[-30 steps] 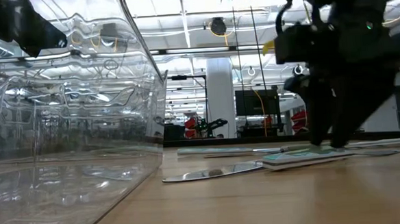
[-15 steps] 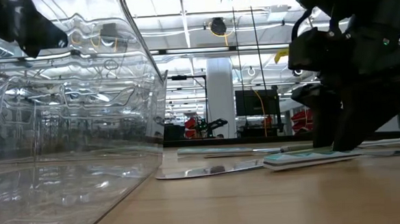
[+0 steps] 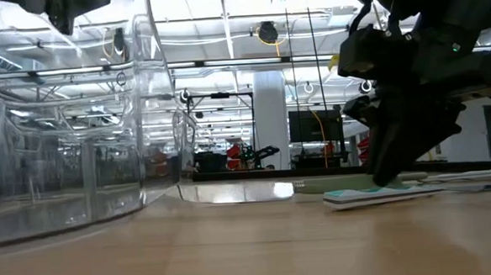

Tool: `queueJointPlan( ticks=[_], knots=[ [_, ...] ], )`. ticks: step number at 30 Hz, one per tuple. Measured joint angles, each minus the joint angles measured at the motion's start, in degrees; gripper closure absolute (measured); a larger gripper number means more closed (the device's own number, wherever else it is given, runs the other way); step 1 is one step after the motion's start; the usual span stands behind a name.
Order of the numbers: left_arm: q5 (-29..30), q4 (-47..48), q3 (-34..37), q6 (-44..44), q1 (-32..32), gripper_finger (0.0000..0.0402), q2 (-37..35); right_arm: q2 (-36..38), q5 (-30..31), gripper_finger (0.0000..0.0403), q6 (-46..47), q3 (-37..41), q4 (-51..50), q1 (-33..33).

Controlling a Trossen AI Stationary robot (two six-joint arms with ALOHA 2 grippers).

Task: Sort silverware by color (type)
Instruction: Put the bottom green table knife into the top transparent bin

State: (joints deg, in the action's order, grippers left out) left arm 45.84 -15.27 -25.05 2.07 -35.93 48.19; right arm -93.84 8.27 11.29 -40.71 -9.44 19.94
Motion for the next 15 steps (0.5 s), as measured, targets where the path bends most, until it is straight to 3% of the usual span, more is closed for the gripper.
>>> queueJointPlan(
  ticks=[8, 15],
  knots=[
    [-1.26, 8.19, -11.73, 1.58, 3.58, 0.0305, 13.91, 0.04, -2.41, 0.0371, 0.65, 0.00, -2.49, 0.00],
    [-7.88, 15.36, -26.39, 1.48, 7.77, 0.0305, 30.34, 0.04, -3.68, 0.0372, 2.03, 0.00, -3.16, 0.00]
  ],
)
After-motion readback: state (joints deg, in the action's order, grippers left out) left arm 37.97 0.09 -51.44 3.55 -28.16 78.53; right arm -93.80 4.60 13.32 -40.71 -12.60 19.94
